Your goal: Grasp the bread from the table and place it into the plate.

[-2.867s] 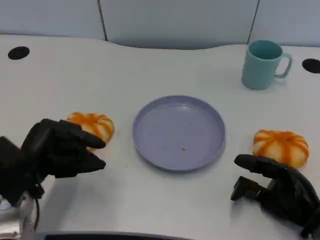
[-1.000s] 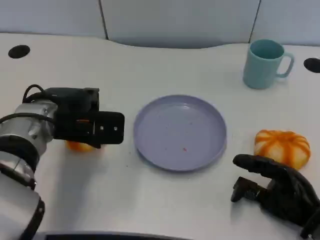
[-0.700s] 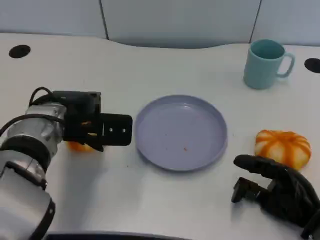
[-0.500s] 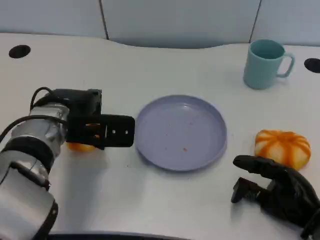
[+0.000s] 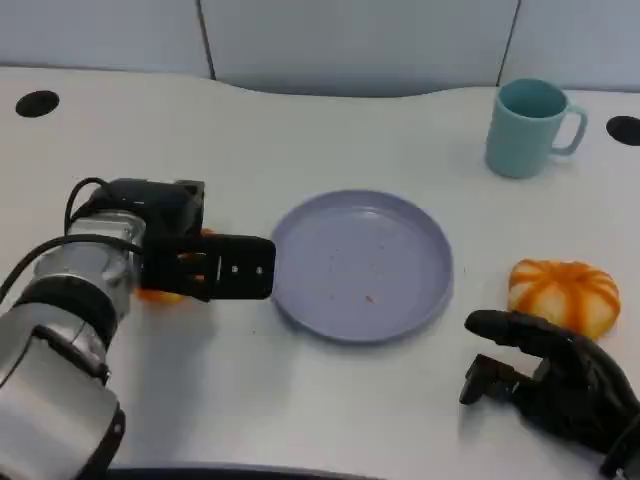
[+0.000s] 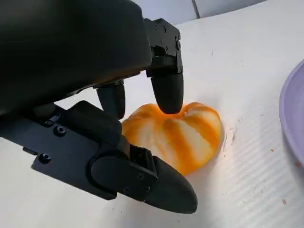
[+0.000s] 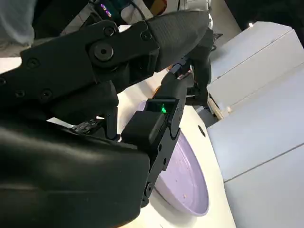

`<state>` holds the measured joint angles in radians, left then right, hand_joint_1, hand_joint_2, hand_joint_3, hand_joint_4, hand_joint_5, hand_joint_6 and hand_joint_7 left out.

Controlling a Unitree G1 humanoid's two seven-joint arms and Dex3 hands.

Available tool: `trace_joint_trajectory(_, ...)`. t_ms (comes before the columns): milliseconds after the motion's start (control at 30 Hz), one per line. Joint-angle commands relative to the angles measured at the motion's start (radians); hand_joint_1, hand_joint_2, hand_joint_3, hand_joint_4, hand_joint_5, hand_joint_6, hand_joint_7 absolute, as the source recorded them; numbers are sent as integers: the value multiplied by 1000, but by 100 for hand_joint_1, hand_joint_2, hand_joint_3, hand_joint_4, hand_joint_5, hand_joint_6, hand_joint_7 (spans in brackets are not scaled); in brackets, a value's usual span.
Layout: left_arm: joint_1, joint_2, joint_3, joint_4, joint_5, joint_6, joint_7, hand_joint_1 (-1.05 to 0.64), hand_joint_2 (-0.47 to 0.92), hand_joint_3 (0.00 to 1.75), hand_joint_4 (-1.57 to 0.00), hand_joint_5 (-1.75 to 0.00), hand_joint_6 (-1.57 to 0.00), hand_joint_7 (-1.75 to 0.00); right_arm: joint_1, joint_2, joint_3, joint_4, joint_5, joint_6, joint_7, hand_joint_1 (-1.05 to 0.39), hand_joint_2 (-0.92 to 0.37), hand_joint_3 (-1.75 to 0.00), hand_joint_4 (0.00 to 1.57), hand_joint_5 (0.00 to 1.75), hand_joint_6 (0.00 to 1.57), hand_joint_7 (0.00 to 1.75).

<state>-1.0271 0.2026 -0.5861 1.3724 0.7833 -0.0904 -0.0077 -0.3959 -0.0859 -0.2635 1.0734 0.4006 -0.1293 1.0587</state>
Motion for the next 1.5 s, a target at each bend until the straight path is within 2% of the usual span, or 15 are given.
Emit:
trace_joint_trajectory(33, -5, 4, 5, 7, -9, 16, -10, -105, 86, 1, 0, -175, 0, -175, 41, -7, 7, 35, -24, 39, -21, -43, -92, -4, 67, 123, 89, 30)
trace_joint_trajectory(267, -7, -4, 0, 13, -9, 33, -42, -105, 84, 0, 0, -175, 0, -175, 34, -3, -4, 71, -26, 9, -18, -42, -92, -3, 70, 123, 91, 32)
trace_joint_trajectory(600, 17, -18, -5, 20, -2, 56, -36, -105, 67, 0, 0, -175, 0, -175, 39, -11, 9, 41, -33, 8, -18, -44, -92, -4, 66, 125, 89, 30)
trace_joint_trajectory(900, 39, -21, -17, 25, 11, 71, -1, -105, 61, 0, 0, -175, 0, -175, 41, -12, 3, 46, -29, -3, -11, -43, -92, -4, 69, 120, 87, 30)
trace_joint_trajectory(933, 44, -21, -9, 24, 3, 66, 10, -105, 58, 0, -8, -175, -6, -175, 40, -13, 3, 48, -28, -2, -10, -43, -92, -5, 69, 120, 87, 30)
trace_joint_trajectory(1033, 54, -17, 7, 22, -14, 49, 34, -105, 54, 1, -42, -175, -49, -175, 40, -15, 3, 46, -26, 11, -9, -44, -92, -4, 68, 120, 88, 31)
trace_joint_trajectory(1067, 58, -16, 12, 22, -19, 42, 42, -105, 54, 1, -68, -171, -74, -162, 41, -14, 3, 43, -24, 14, -9, -44, -92, -4, 68, 120, 88, 31)
trace_joint_trajectory(1167, 72, -8, 15, 20, -15, 13, 93, -105, 56, 1, -120, -150, -123, -138, 36, -12, -7, 48, -12, 29, 6, -42, -92, -3, 68, 120, 89, 31)
trace_joint_trajectory(1233, 81, -3, 13, 21, -8, 1, 128, -105, 59, 3, -144, -148, -143, -145, 38, -14, -3, 36, -17, 36, -3, -44, -91, -1, 70, 119, 91, 31)
trace_joint_trajectory(1267, 84, -2, 14, 21, -8, -3, 139, -105, 60, 4, -150, -147, -147, -146, 39, -15, -1, 30, -19, 39, -7, -45, -90, -1, 70, 118, 92, 31)
trace_joint_trajectory(1367, 94, 8, 11, 21, -2, -20, 194, -105, 64, 9, -156, -152, -156, -151, 42, -15, -3, 23, -18, 45, -5, -45, -90, -1, 70, 118, 92, 30)
trace_joint_trajectory(1400, 98, 12, 13, 21, -3, -26, 209, -105, 60, 22, -157, -158, -156, -158, 44, -15, -1, 20, -21, 39, -7, -46, -91, -1, 70, 118, 92, 30)
trace_joint_trajectory(1433, 100, 15, 14, 21, -4, -30, 217, -105, 34, 79, -157, -166, -157, -165, 44, -17, 0, 21, -22, 41, -6, -47, -91, -1, 69, 118, 93, 30)
trace_joint_trajectory(1467, 101, 18, 17, 21, -7, -34, 222, -105, 23, 105, -157, -168, -157, -167, 43, -17, -1, 21, -20, 45, -4, -48, -91, -1, 69, 118, 93, 30)
trace_joint_trajectory(1500, 102, 20, 20, 21, -10, -36, 224, -105, 18, 119, -157, -168, -157, -168, 42, -17, -1, 22, -19, 48, -3, -48, -91, 0, 69, 118, 93, 30)
